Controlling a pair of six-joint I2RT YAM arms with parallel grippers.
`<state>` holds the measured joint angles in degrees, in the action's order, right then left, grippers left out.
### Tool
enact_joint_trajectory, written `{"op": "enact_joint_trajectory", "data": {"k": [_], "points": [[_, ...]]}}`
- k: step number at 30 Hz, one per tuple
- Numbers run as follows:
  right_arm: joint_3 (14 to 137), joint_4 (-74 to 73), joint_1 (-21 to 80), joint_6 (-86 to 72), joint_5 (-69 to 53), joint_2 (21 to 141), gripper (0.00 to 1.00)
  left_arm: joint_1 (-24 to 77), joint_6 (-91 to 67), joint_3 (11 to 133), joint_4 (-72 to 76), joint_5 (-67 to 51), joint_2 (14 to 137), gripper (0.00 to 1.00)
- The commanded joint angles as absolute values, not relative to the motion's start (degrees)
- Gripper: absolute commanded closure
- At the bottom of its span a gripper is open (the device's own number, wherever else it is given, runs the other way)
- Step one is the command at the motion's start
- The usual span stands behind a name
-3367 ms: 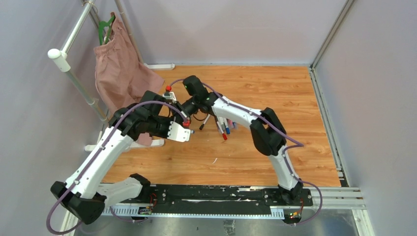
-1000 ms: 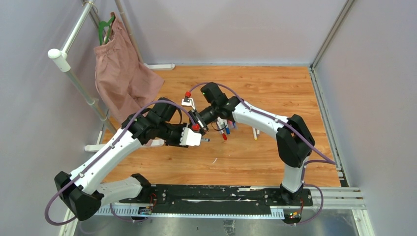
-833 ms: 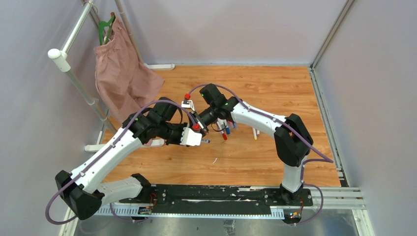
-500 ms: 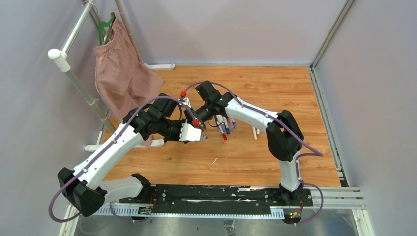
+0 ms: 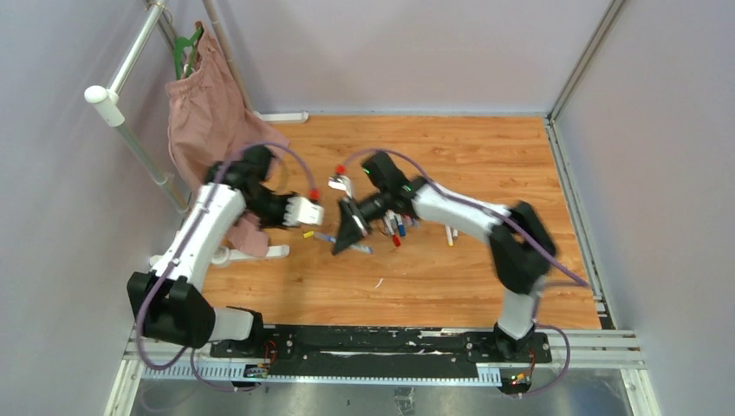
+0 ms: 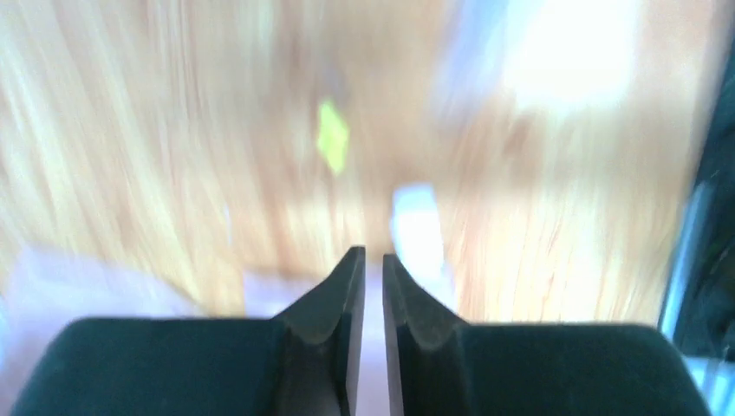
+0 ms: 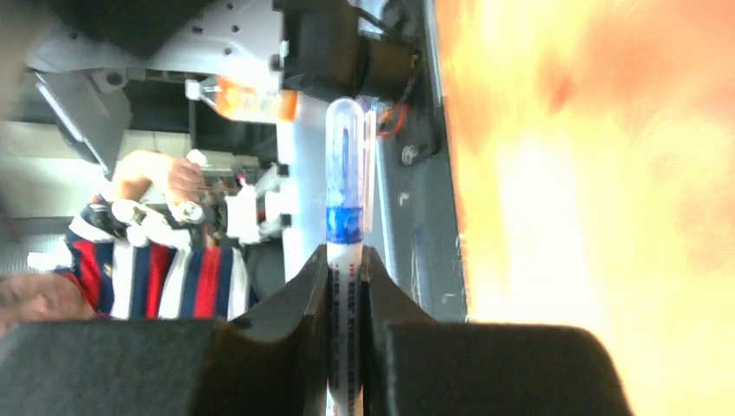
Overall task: Open the pen caps
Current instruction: Place the pen at the center of the board.
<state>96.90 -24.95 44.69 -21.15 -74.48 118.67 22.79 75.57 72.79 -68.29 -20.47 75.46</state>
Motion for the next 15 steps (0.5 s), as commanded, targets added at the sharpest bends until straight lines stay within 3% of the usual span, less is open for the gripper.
{"op": "enact_joint_trajectory", "data": {"k": [1,2,3,7,13,15], "points": [[33.0,1.8,41.6,-41.6,-53.9,70.2,1.0,-0.4,101.5,70.9,-80.6,-20.8,72.5,1.0],[41.2,-14.8,40.9,-29.8,-55.5,73.9,1.0,5.8,95.9,70.5,-78.5,-22.4,70.8,1.0],[44.2,-19.1,41.7,-27.2,-57.2,78.0,1.0,8.9,93.2,68.5,-74.8,-24.4,68.1,1.0],[42.5,-6.6,42.5,-33.1,-60.9,79.6,1.0,14.6,89.9,65.8,-72.8,-24.6,66.1,1.0],[57.4,-21.6,41.6,-19.8,-63.1,85.2,1.0,29.6,78.3,63.1,-66.2,-26.4,64.8,0.99],[62.7,-27.6,40.0,-16.1,-61.4,87.2,1.0,31.0,72.9,63.4,-61.8,-26.2,64.7,0.74]]}}
